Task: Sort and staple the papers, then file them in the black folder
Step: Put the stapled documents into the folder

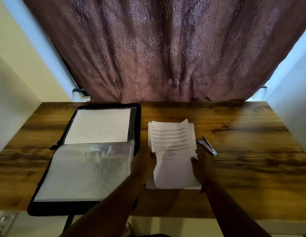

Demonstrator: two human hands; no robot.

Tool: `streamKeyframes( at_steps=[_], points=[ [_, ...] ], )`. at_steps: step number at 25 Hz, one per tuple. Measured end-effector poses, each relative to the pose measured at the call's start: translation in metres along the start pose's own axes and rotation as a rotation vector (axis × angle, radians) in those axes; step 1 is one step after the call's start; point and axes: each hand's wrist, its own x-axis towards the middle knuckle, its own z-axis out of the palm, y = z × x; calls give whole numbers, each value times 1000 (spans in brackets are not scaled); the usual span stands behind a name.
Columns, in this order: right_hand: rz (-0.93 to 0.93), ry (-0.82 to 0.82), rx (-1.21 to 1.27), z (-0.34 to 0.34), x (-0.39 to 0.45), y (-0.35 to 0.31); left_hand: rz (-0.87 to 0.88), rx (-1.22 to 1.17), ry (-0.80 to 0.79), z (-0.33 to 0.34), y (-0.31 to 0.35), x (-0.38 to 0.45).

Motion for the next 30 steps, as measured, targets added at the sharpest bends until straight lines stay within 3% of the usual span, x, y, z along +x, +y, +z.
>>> streamKeyframes(
  at_steps=[5,9,16,26,30],
  points=[
    [-11,-116,347,-17,2,12,-152,-219,-4,1,-11,13],
    [26,-183,330,-13,4,22,-203,-380,-44,-5,-14,18],
    [11,-235,305,-7,3,12,-115,-206,66,-10,-21,18],
    [-7,-282,265,-11,-1,16,-183,-304,15,-14,-27,10],
    [-33,-321,199,-8,-2,18,-283,-541,54,-13,-26,8]
  ],
)
